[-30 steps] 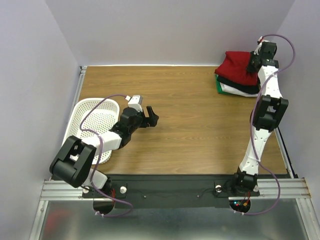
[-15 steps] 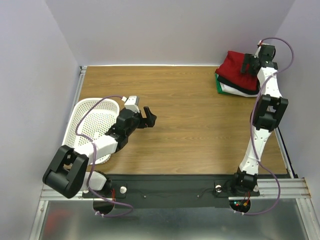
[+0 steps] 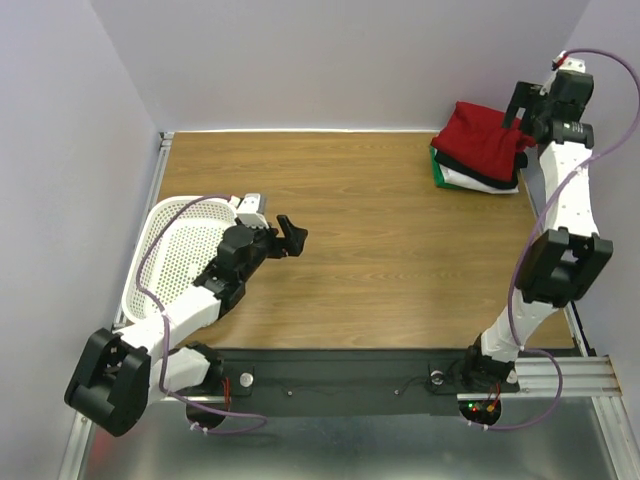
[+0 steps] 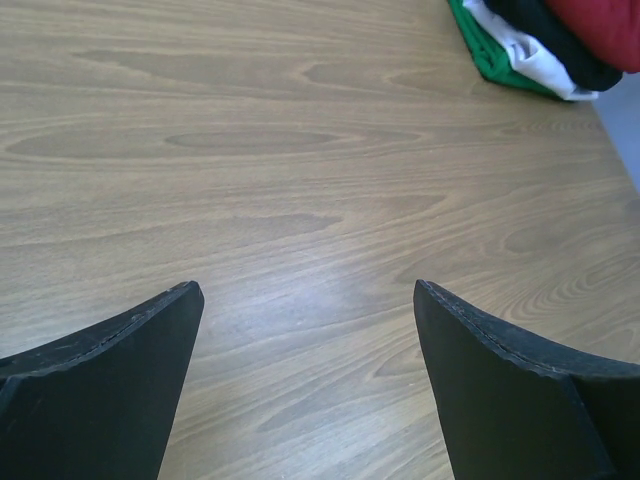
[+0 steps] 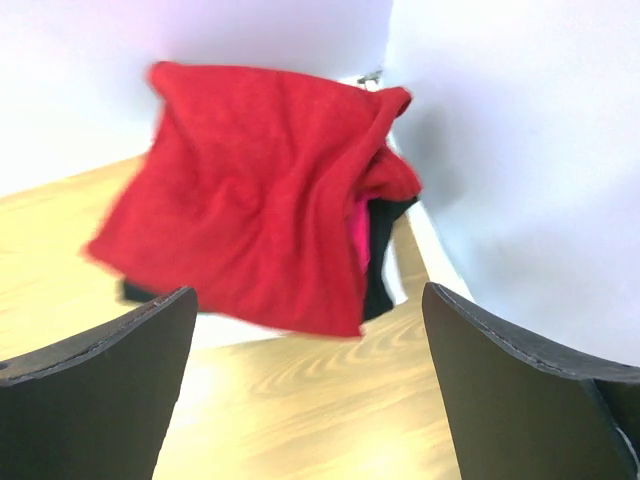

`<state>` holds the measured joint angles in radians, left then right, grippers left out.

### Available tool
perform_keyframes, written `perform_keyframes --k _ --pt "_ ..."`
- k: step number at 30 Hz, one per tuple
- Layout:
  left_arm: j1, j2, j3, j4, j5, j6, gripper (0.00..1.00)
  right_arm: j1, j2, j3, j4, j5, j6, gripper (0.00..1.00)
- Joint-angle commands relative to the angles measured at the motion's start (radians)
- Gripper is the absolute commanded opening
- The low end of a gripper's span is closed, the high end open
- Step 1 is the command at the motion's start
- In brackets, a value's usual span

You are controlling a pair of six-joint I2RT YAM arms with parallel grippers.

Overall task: Fold and stack the t-shirts
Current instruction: Neatly place the folded tshirt to the corner

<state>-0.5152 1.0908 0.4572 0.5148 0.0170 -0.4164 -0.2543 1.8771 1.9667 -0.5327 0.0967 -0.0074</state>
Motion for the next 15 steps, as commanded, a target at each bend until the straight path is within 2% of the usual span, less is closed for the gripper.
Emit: perform_keyframes --k 1,3,4,6,7,8,13,15 --pt "0.000 -0.071 -0.025 0.001 -0.009 0.018 0.99 -0.002 -0.172 -0.192 0.100 -0.142 0.166 1.00" --pt "0.000 -0.095 -0.032 -0.005 -0.009 0.013 0.99 0.004 -0.258 -0.316 0.164 -0.216 0.225 1.00" --pt "0.000 -0.121 -0.043 -0.006 -0.009 0.011 0.99 0.024 -0.356 -0.462 0.237 -0.274 0.269 1.00" --pt "0.000 -0.161 -0.055 -0.007 -0.009 0.001 0.99 0.062 -0.450 -0.596 0.295 -0.296 0.296 1.00" --pt "0.000 -0.173 -0.066 -0.007 -0.009 -0.005 0.99 0.087 -0.487 -0.697 0.325 -0.278 0.316 1.00" --pt "0.000 -0.187 -0.071 -0.012 -0.044 -0.007 0.99 0.149 -0.562 -0.750 0.335 -0.267 0.319 1.00" --pt "0.000 -0.255 -0.084 -0.033 -0.086 -0.015 0.99 0.386 -0.731 -0.975 0.368 -0.154 0.371 1.00" --pt "0.000 -0.275 -0.083 -0.042 -0.091 -0.016 0.98 0.427 -0.795 -1.052 0.373 -0.129 0.389 1.00"
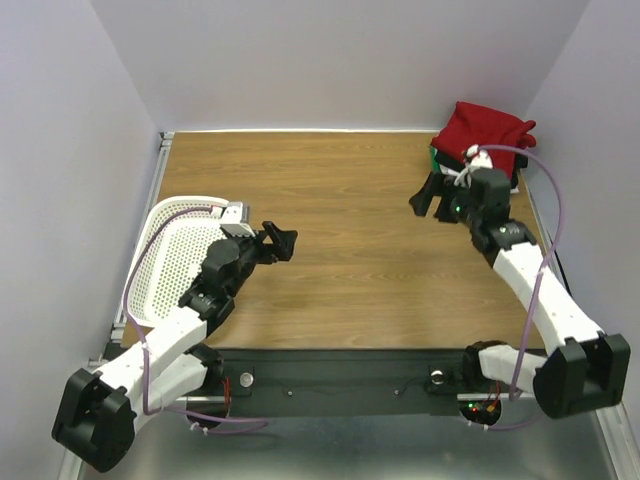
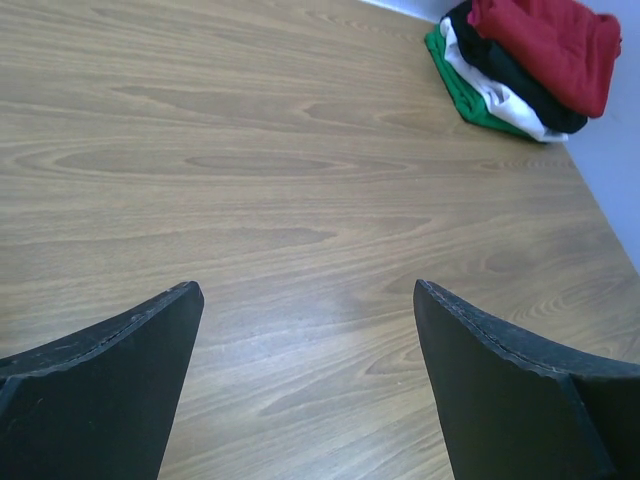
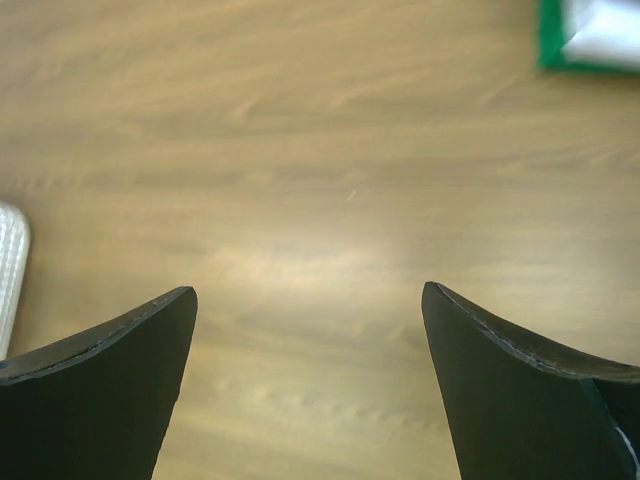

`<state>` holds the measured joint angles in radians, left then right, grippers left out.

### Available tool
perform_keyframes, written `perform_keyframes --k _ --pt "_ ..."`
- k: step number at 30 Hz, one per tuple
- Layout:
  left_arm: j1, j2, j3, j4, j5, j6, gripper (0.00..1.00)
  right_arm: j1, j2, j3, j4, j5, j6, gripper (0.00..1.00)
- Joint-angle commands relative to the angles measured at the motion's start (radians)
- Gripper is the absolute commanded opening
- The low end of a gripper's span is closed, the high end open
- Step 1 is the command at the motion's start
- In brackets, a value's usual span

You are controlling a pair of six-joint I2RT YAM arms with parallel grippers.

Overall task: Fold and stack the t-shirts
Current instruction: Neatly place the folded tshirt to the corner

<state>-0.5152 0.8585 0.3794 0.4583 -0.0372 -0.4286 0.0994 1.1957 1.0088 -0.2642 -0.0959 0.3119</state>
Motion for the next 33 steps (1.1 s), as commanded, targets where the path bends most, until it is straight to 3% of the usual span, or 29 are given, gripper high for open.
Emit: perform_keyframes --k 1,7,16,33 --pt "0.000 -0.052 -0.007 0.010 -0.035 -0.007 0.98 0.086 -0.129 -0.114 0.106 0.074 0.082 1.00" --pt "-0.002 -0.104 -0.005 -0.027 -0.084 -0.007 0.98 0.187 -0.124 -0.211 0.117 0.090 0.105 1.00" --pt "-0.002 -0.124 0.024 -0.099 -0.133 -0.007 0.98 0.358 0.027 -0.147 0.132 0.272 0.089 1.00" --pt "-0.002 -0.161 0.010 -0.107 -0.210 -0.004 0.96 0.387 0.013 -0.144 0.138 0.314 0.069 1.00"
